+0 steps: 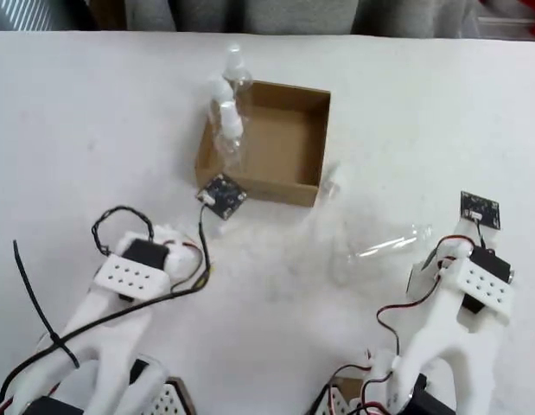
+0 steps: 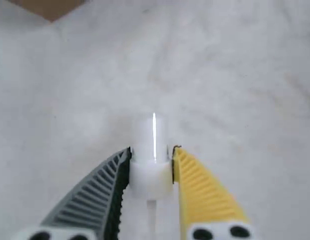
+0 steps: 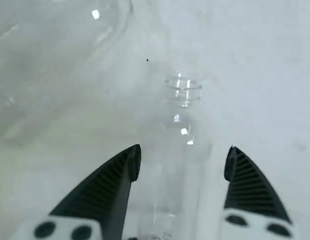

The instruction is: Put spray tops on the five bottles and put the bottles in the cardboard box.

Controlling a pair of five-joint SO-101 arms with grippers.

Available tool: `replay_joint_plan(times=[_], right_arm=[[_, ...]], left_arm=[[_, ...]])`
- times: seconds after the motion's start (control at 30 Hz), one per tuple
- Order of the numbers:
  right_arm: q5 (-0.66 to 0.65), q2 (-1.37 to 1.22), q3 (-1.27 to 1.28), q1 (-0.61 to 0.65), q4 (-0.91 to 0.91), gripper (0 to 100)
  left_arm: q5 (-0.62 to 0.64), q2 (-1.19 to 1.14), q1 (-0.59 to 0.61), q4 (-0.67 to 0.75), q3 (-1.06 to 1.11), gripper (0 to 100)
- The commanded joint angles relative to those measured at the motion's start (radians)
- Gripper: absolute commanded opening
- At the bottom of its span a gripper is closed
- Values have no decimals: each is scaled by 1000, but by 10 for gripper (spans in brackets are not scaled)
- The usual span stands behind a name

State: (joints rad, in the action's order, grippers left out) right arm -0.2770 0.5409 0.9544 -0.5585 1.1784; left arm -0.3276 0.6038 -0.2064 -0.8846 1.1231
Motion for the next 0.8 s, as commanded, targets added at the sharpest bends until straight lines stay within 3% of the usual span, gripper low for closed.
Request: replay_joint_plan(times=[0.0,0.33,0.77], right_arm=[[23,27,-43,-28,28,233],[84,8,-15,-25,-27,233],[80,-344,-117,-24,-71,233]], left_arm=[[-9,39,8,23,-5,31],[-9,39,5,21,-3,31],[-9,39,7,21,-3,31]])
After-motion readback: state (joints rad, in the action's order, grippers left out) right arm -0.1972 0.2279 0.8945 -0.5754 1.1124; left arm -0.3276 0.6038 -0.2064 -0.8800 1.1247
